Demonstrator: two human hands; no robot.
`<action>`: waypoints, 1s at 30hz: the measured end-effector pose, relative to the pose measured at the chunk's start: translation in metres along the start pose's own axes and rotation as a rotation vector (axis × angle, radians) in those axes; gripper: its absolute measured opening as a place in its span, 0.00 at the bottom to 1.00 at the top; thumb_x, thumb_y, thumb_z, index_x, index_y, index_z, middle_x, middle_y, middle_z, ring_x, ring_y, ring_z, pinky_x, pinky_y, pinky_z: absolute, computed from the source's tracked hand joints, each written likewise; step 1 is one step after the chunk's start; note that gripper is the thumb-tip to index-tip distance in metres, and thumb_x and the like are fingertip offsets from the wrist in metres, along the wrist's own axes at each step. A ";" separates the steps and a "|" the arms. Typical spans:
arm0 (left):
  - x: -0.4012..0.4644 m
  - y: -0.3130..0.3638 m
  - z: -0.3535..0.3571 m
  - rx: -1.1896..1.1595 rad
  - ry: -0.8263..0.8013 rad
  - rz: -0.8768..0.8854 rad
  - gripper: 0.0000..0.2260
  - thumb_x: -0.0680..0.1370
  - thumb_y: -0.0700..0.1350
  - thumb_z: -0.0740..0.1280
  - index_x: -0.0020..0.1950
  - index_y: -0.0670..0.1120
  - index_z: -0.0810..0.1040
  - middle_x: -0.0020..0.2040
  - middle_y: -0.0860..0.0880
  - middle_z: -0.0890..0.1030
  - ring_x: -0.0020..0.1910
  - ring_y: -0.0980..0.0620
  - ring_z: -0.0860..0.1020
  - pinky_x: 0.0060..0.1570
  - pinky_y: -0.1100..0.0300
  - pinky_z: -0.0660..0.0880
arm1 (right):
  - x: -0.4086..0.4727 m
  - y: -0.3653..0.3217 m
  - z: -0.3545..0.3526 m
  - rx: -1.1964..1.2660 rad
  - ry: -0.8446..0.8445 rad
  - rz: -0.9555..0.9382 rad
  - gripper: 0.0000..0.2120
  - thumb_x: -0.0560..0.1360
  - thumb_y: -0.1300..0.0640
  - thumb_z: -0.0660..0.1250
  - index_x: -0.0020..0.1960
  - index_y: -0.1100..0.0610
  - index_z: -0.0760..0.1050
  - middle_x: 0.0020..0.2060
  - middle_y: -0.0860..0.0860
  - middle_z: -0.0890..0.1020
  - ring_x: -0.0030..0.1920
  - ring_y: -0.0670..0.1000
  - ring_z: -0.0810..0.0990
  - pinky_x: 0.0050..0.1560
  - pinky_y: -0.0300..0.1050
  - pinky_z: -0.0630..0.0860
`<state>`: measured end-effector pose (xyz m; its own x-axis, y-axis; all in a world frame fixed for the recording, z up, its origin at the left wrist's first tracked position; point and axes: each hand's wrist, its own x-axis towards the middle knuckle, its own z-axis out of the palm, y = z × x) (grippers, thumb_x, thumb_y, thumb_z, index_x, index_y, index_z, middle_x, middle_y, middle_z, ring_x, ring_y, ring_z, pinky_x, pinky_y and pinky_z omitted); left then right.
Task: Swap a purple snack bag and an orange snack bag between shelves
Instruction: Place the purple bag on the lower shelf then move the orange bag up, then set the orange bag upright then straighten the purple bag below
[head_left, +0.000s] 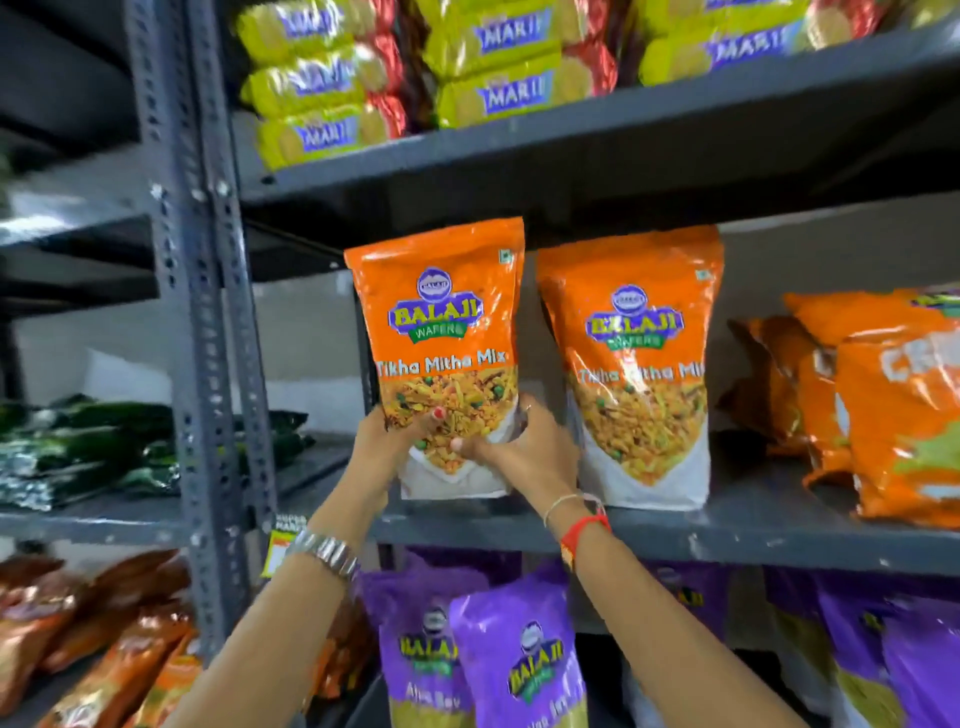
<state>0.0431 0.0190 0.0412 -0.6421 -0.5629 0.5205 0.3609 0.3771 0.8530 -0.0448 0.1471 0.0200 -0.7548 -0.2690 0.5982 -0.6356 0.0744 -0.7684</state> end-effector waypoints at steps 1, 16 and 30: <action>0.006 -0.002 -0.001 0.006 0.002 -0.020 0.15 0.73 0.43 0.69 0.58 0.40 0.76 0.55 0.40 0.81 0.41 0.49 0.81 0.35 0.64 0.73 | 0.006 0.001 0.005 0.008 -0.016 0.012 0.29 0.56 0.38 0.79 0.51 0.44 0.72 0.53 0.48 0.84 0.54 0.52 0.82 0.48 0.43 0.74; 0.038 -0.047 -0.006 0.078 0.053 -0.109 0.23 0.71 0.47 0.71 0.64 0.42 0.73 0.62 0.44 0.79 0.60 0.45 0.76 0.62 0.51 0.72 | 0.024 0.022 0.040 -0.031 -0.074 0.086 0.36 0.58 0.40 0.79 0.60 0.54 0.73 0.57 0.53 0.83 0.57 0.57 0.81 0.59 0.54 0.77; 0.020 -0.064 -0.016 0.167 0.309 0.029 0.29 0.73 0.52 0.69 0.70 0.45 0.65 0.66 0.46 0.74 0.61 0.50 0.74 0.61 0.54 0.70 | -0.015 0.017 0.029 0.108 0.105 -0.036 0.33 0.65 0.50 0.77 0.65 0.54 0.68 0.50 0.50 0.81 0.52 0.51 0.80 0.55 0.44 0.76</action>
<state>0.0184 -0.0283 -0.0026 -0.3893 -0.7363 0.5535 0.2437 0.4971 0.8328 -0.0395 0.1247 -0.0092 -0.7481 -0.1672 0.6421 -0.6459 -0.0383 -0.7625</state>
